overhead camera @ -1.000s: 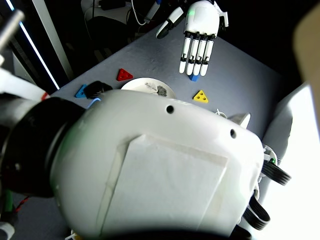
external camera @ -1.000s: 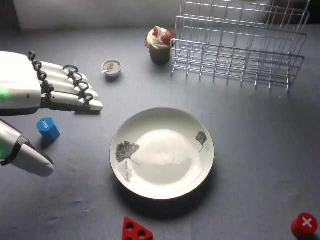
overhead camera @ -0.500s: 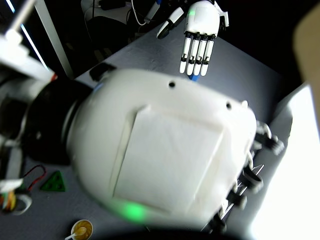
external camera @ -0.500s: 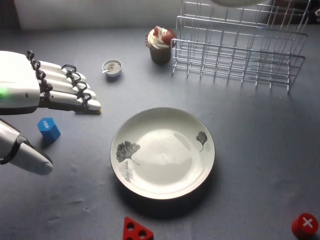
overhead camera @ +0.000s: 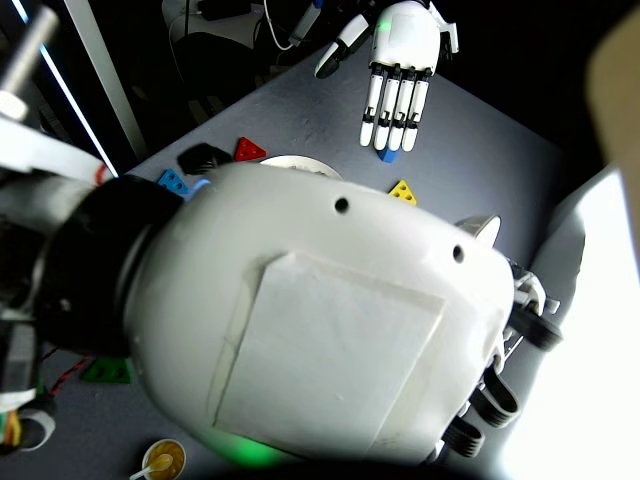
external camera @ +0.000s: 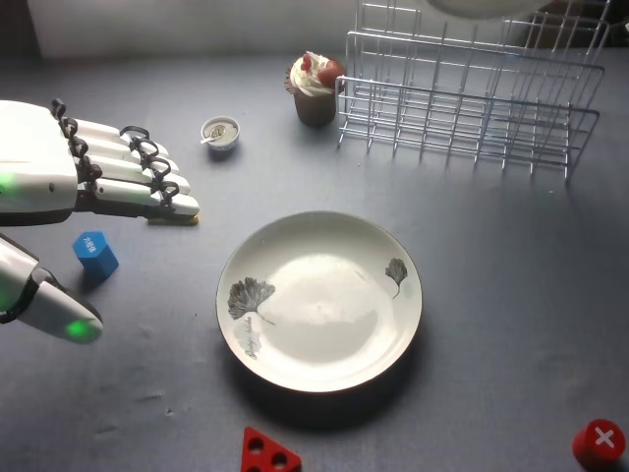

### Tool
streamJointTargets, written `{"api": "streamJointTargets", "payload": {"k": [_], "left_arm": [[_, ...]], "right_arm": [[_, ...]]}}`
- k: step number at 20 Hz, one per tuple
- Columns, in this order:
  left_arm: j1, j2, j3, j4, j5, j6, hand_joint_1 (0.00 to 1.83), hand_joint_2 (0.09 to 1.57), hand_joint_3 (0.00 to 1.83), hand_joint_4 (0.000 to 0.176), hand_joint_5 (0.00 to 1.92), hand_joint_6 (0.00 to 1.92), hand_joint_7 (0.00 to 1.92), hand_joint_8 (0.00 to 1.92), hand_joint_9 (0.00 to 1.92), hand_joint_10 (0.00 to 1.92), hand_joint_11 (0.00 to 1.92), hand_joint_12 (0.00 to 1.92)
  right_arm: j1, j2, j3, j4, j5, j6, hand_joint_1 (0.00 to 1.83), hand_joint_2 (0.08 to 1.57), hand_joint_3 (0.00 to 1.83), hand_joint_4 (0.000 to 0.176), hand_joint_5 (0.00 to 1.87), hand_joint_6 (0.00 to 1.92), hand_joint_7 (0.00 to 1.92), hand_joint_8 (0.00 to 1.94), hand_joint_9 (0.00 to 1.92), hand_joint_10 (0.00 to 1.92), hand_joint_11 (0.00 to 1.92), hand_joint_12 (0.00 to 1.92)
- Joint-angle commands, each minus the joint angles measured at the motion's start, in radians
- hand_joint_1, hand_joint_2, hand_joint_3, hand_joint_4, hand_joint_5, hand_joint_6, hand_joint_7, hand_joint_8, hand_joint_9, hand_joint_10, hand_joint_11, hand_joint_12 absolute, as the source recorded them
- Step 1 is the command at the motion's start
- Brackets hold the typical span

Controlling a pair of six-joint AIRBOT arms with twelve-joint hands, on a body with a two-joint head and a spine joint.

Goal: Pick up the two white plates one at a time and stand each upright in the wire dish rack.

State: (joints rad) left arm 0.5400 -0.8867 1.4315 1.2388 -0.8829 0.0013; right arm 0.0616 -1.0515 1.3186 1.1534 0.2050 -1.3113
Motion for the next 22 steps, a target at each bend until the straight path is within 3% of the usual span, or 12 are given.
{"api": "streamJointTargets", "payload": {"k": [1, 5, 7, 9, 22], "left_arm": [[-0.006, 0.004, 0.004, -0.067, -0.046, -0.001, 0.00, 0.97, 0.00, 0.000, 0.15, 0.00, 0.18, 0.00, 0.18, 0.01, 0.20, 0.01], [-0.005, 0.003, 0.004, -0.067, -0.046, -0.001, 0.00, 0.97, 0.00, 0.000, 0.16, 0.01, 0.19, 0.01, 0.19, 0.01, 0.20, 0.01], [-0.005, 0.003, 0.004, -0.067, -0.046, -0.001, 0.00, 0.97, 0.00, 0.000, 0.16, 0.01, 0.20, 0.01, 0.19, 0.01, 0.21, 0.02], [-0.005, 0.002, 0.004, -0.067, -0.046, -0.001, 0.01, 0.97, 0.00, 0.000, 0.17, 0.01, 0.21, 0.01, 0.20, 0.01, 0.22, 0.02], [-0.005, -0.002, 0.011, -0.061, -0.115, -0.001, 0.00, 0.98, 0.00, 0.000, 0.15, 0.00, 0.19, 0.00, 0.19, 0.00, 0.20, 0.01]], "right_arm": [[0.013, 0.007, 0.009, -0.003, 0.074, 0.018, 1.50, 1.05, 0.00, 0.000, 0.95, 0.85, 1.12, 0.55, 1.19, 0.67, 0.96, 1.40], [0.001, 0.003, 0.037, 0.029, 0.069, 0.018, 1.50, 1.07, 0.00, 0.000, 0.85, 0.96, 1.07, 0.67, 1.13, 0.76, 0.96, 1.42], [-0.015, -0.003, 0.052, 0.057, 0.066, 0.018, 1.50, 1.07, 0.00, 0.000, 0.87, 0.98, 1.07, 0.65, 1.11, 0.79, 0.95, 1.43], [-0.023, -0.009, 0.058, 0.075, 0.063, 0.018, 1.50, 1.05, 0.00, 0.000, 0.93, 0.89, 1.14, 0.51, 1.17, 0.70, 0.97, 1.39], [-0.024, -0.112, 0.219, 0.251, -0.061, 0.019, 1.50, 1.06, 0.00, 0.000, 0.91, 0.91, 1.11, 0.59, 1.15, 0.73, 0.94, 1.43]]}}
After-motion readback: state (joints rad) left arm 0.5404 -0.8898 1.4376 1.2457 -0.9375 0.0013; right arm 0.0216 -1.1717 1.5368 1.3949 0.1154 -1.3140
